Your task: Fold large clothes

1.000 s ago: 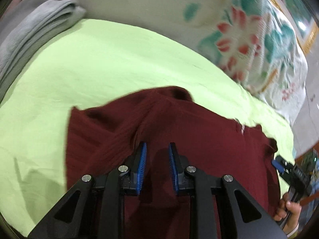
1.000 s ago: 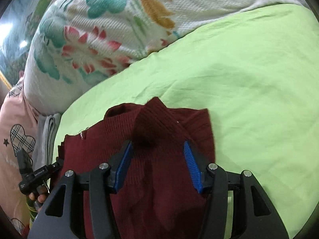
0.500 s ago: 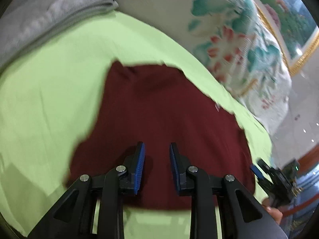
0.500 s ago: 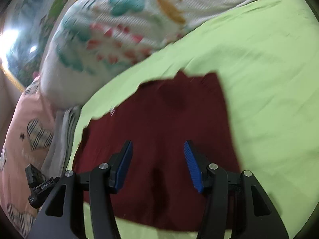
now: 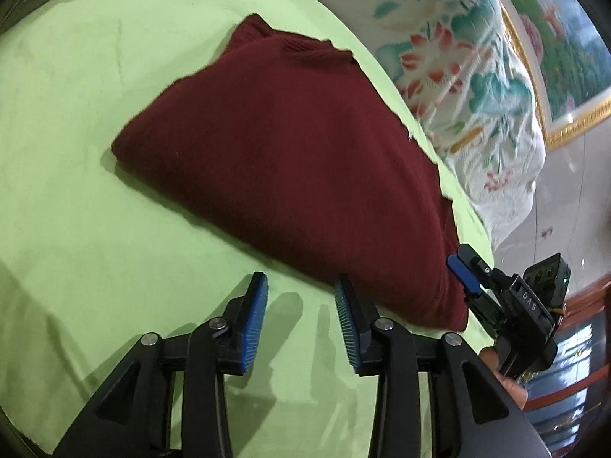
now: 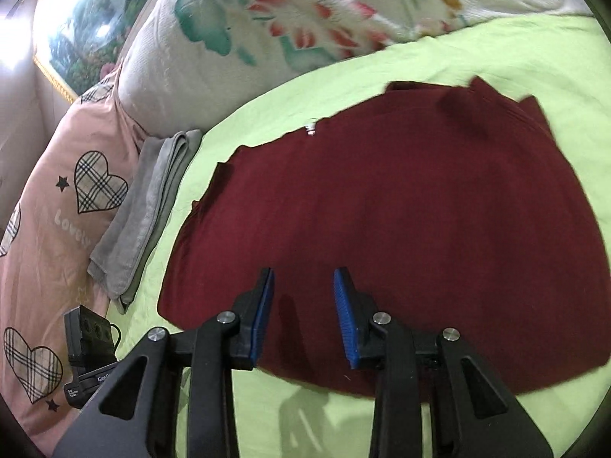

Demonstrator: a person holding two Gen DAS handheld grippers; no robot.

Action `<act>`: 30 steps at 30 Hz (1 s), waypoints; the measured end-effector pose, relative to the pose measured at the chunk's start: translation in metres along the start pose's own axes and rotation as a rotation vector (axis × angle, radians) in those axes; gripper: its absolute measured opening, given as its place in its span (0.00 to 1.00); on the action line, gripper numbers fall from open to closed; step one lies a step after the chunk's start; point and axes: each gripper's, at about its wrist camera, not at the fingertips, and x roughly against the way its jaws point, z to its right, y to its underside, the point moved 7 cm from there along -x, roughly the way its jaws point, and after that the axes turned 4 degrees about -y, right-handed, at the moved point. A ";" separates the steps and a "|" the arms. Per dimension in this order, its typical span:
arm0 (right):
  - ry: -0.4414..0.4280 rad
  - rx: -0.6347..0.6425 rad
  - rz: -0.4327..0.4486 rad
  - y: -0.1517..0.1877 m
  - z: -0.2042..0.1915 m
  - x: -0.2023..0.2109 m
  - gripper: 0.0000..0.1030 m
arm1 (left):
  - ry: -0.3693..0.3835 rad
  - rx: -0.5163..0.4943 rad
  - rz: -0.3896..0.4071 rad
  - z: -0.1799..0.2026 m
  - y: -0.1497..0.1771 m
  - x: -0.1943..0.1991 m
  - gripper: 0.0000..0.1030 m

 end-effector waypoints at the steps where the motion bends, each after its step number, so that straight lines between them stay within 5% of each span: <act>1: -0.001 0.004 -0.002 -0.003 -0.003 -0.004 0.32 | 0.002 0.006 0.007 0.000 -0.003 -0.002 0.41; 8: 0.020 0.031 -0.006 -0.025 -0.023 -0.042 0.30 | 0.018 0.122 0.067 -0.018 -0.031 -0.005 0.41; 17: 0.079 0.025 -0.070 -0.020 0.002 -0.088 0.25 | 0.009 0.170 0.133 -0.027 -0.058 -0.011 0.40; 20: 0.088 0.053 -0.082 -0.020 0.001 -0.090 0.25 | -0.001 0.181 0.159 -0.026 -0.070 -0.014 0.32; 21: 0.082 0.052 -0.082 -0.020 0.002 -0.090 0.25 | 0.001 0.181 0.164 -0.025 -0.073 -0.014 0.22; 30: 0.009 -0.021 -0.085 -0.022 0.008 -0.087 0.25 | 0.064 -0.066 0.260 0.066 -0.089 0.019 0.11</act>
